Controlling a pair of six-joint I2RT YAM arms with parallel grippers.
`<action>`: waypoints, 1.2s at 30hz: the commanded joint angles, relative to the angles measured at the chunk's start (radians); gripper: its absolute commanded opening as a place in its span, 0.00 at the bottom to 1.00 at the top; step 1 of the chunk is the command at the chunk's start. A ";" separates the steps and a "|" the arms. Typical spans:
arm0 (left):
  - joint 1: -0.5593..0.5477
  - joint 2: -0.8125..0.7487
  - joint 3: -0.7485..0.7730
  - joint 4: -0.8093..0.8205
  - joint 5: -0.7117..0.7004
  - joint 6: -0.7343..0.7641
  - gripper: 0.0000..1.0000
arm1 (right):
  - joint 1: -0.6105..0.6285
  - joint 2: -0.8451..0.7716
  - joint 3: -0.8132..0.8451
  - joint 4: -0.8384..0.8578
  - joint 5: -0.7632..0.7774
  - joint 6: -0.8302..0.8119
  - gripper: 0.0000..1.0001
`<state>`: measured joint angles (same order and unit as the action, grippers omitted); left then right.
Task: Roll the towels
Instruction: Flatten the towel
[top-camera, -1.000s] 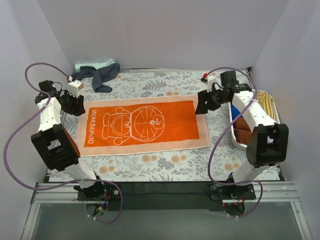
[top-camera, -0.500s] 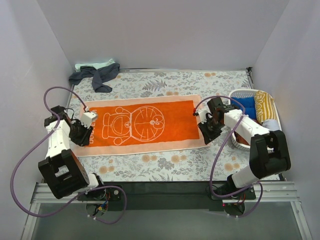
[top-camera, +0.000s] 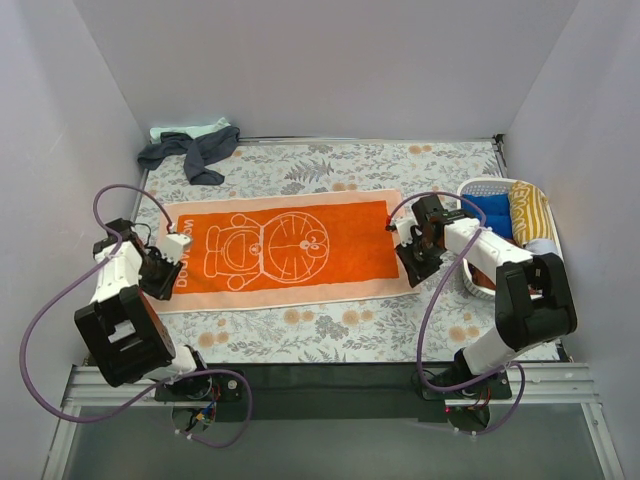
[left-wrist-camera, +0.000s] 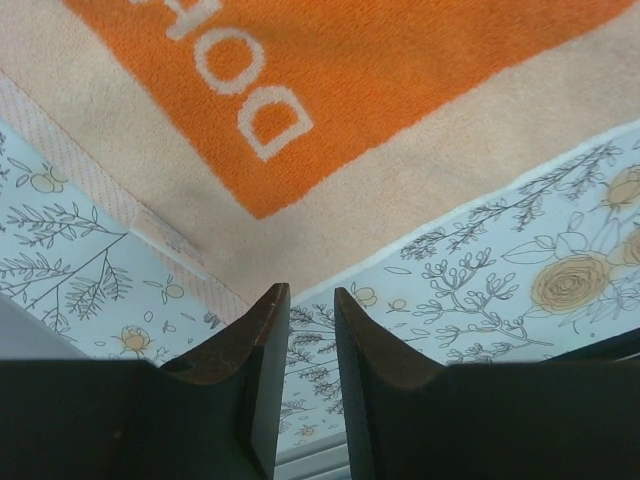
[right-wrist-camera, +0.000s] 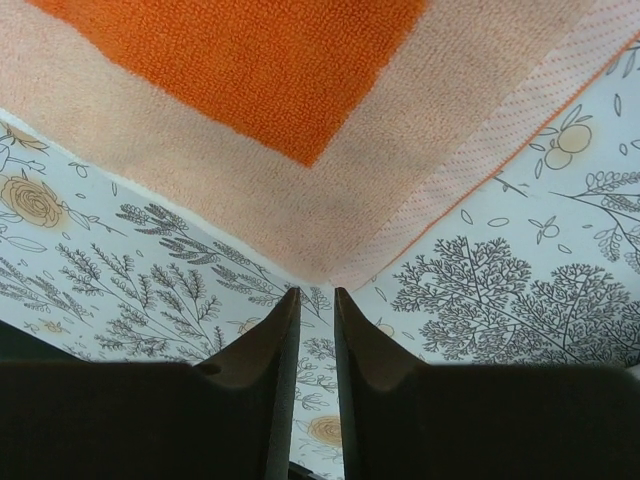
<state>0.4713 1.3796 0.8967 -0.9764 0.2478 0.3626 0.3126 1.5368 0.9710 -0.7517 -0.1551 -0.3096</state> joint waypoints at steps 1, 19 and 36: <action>0.043 0.024 -0.033 0.077 -0.087 -0.002 0.22 | 0.016 0.017 0.014 0.046 -0.040 0.001 0.23; 0.151 0.151 -0.124 0.254 -0.217 0.065 0.16 | 0.023 0.125 -0.143 0.164 0.238 -0.046 0.15; 0.162 0.098 -0.012 0.001 0.065 0.133 0.19 | 0.072 0.062 -0.046 -0.012 0.054 -0.155 0.38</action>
<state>0.6216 1.5078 0.8303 -0.8486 0.1661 0.4442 0.3786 1.5715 0.8909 -0.6128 -0.0299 -0.4366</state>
